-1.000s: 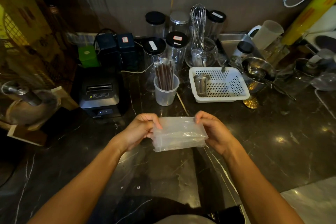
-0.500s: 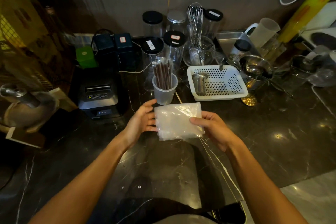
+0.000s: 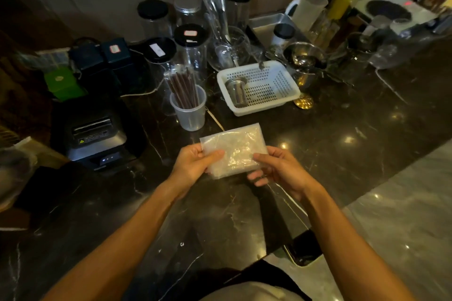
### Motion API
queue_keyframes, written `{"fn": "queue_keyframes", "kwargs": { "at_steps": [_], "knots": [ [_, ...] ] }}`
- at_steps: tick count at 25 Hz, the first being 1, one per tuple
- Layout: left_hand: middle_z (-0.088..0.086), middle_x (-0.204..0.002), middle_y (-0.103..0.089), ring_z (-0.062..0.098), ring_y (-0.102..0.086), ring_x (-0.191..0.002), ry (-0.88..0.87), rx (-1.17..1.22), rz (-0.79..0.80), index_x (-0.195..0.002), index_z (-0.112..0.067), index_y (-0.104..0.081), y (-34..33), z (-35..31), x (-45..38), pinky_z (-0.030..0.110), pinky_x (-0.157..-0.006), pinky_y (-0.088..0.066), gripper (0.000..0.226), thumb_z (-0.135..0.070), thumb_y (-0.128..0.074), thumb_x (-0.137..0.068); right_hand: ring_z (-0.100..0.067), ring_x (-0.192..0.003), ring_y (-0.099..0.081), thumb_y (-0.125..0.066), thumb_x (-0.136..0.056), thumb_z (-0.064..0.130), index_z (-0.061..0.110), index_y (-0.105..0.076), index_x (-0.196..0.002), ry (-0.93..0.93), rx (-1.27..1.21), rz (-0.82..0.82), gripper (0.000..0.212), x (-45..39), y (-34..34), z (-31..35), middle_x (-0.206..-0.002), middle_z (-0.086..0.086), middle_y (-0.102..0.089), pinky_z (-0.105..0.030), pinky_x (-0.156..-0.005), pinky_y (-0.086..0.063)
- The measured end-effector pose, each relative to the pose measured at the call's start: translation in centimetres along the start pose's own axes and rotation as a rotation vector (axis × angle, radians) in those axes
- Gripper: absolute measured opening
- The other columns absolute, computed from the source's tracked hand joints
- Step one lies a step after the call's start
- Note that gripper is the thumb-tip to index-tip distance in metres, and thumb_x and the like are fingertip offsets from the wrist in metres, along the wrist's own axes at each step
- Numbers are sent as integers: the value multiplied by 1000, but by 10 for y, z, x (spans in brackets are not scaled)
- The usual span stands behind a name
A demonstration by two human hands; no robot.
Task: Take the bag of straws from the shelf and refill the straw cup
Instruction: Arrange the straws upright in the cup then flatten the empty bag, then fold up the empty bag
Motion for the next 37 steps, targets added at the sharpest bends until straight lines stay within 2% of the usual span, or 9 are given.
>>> {"fn": "queue_keyframes", "kwargs": {
  "at_steps": [7, 14, 19, 22, 26, 29, 32, 34, 37],
  "knots": [
    [12, -116, -78, 22, -78, -100, 40, -54, 182, -128, -7, -68, -102, 22, -8, 34, -77, -66, 36, -15, -73, -93, -15, -55, -73, -68, -99, 3, 0, -70, -107, 138, -140, -392, 9, 67, 91, -41, -78, -15, -78, -22, -54, -62],
    [9, -120, -74, 21, -75, -109, 68, -114, 351, -132, -10, -59, -238, 39, 5, 28, -83, -63, 47, -11, -78, -89, -12, -53, -69, -67, -99, 3, 4, -70, -100, 219, -233, -672, 3, 141, 208, -79, -67, -4, -75, -22, -55, -60],
    [6, -100, -73, 18, -73, -86, 70, -280, 366, -129, -7, -57, -358, 104, 16, 22, -69, -62, 44, -2, -76, -89, -10, -52, -65, -64, -100, 4, 8, -70, -96, 167, -333, -804, 9, 195, 312, -142, -63, -2, -70, -23, -56, -59],
    [0, -99, -70, 21, -73, -92, 114, -356, 362, -121, -17, -58, -421, 169, 16, 28, -76, -64, 34, -7, -73, -92, -11, -53, -67, -64, -100, 3, 10, -69, -94, 77, -448, -862, 11, 218, 369, -209, -67, -2, -72, -24, -56, -60],
    [-2, -92, -69, 29, -72, -97, 274, -447, 226, -112, -20, -61, -450, 279, -6, 43, -85, -62, 28, -9, -73, -89, -16, -56, -66, -63, -99, 4, 7, -69, -95, -126, -498, -919, 8, 214, 416, -316, -79, -10, -67, -28, -57, -62],
    [2, -91, -67, 28, -69, -92, 443, -515, 160, -119, -12, -64, -447, 373, -30, 32, -69, -56, 32, -7, -72, -89, -17, -54, -54, -67, -97, 7, 6, -67, -91, -332, -427, -922, 6, 186, 433, -408, -76, -7, -58, -29, -52, -61],
    [17, -109, -70, 27, -64, -87, 596, -565, 67, -127, -4, -65, -422, 455, -54, 31, -69, -50, 36, -8, -70, -91, -15, -51, -49, -66, -96, 3, 5, -66, -89, -473, -423, -861, 7, 140, 430, -493, -70, -7, -54, -26, -44, -56],
    [16, -111, -67, 25, -62, -83, 665, -631, 67, -125, -2, -65, -408, 500, -69, 29, -68, -51, 31, -11, -66, -95, -15, -53, -51, -67, -97, 4, 2, -70, -98, -543, -431, -850, 4, 111, 424, -543, -71, -7, -57, -25, -43, -55],
    [18, -108, -70, 32, -67, -94, 700, -750, 96, -119, 4, -68, -390, 555, -92, 41, -84, -58, 28, -13, -65, -97, -16, -55, -54, -66, -99, 7, 1, -68, -111, -629, -451, -839, 13, 80, 415, -607, -73, -8, -61, -26, -44, -54]
  ]
}}
Point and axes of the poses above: each hand's wrist, its own x-axis away from the middle knuckle, its own y-axis out of the back of the hand, z = x × y, the point moved 10 cm from there along -x, towards the middle knuckle
